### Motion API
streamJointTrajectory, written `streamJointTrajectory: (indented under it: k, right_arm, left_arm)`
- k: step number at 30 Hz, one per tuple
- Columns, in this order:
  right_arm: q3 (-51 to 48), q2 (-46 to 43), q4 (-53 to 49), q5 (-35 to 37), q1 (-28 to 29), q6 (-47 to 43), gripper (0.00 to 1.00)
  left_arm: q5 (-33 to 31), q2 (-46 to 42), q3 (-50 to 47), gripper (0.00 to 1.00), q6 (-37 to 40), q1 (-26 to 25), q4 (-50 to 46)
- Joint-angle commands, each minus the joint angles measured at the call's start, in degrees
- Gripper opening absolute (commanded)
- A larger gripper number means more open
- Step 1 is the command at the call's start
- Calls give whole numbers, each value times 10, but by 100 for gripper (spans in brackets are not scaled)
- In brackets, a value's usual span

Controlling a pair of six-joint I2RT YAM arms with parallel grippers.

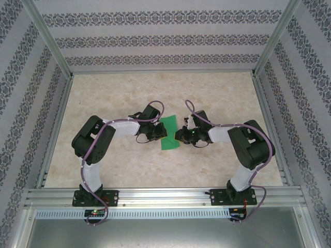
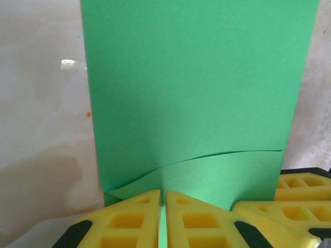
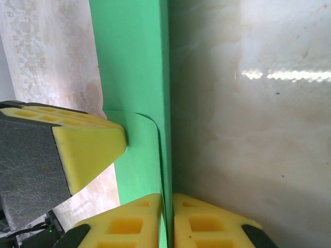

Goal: Fold a paper plane with a square sheet of paper (pick it up from the middle)
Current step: Turn over the paper at the center of the table.

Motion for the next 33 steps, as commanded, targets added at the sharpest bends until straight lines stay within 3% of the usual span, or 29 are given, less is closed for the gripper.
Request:
streamJointTrajectory:
  k: [1,7,10,14,17,22,26,30,33]
  right_arm:
    - [-1,-2,13,-15,-4,-12,12]
    - [2,-4,10,-18,-5,-14,10]
    - [6,-16,-1,-19,-5,-15,4]
    - [24,-59,-67,9,-3,-38,1]
    - [46,-111,-149,54,0,-64,1]
    - [133,-194,-371,224,29,-136,3]
    - [230,-222,-553,454,87,-163,3]
    - [328,-186,-724,662,147,-140,3]
    - [382,-130,-829,734,176,-121,1]
  left_arm:
    - [-1,-19,-4,13,10,5,-17]
    - [2,-34,-5,14,3,5,-8]
    - [6,-58,-18,18,-1,5,18]
    - [-42,-123,-39,30,-8,5,23]
    - [-98,-172,-41,32,-5,6,-7]
    - [-200,-256,-51,34,0,9,-59]
    - [-275,-321,-74,37,-10,14,-89]
    - [-340,-374,-97,38,-28,24,-123]
    - [-376,-409,-115,38,-37,33,-141]
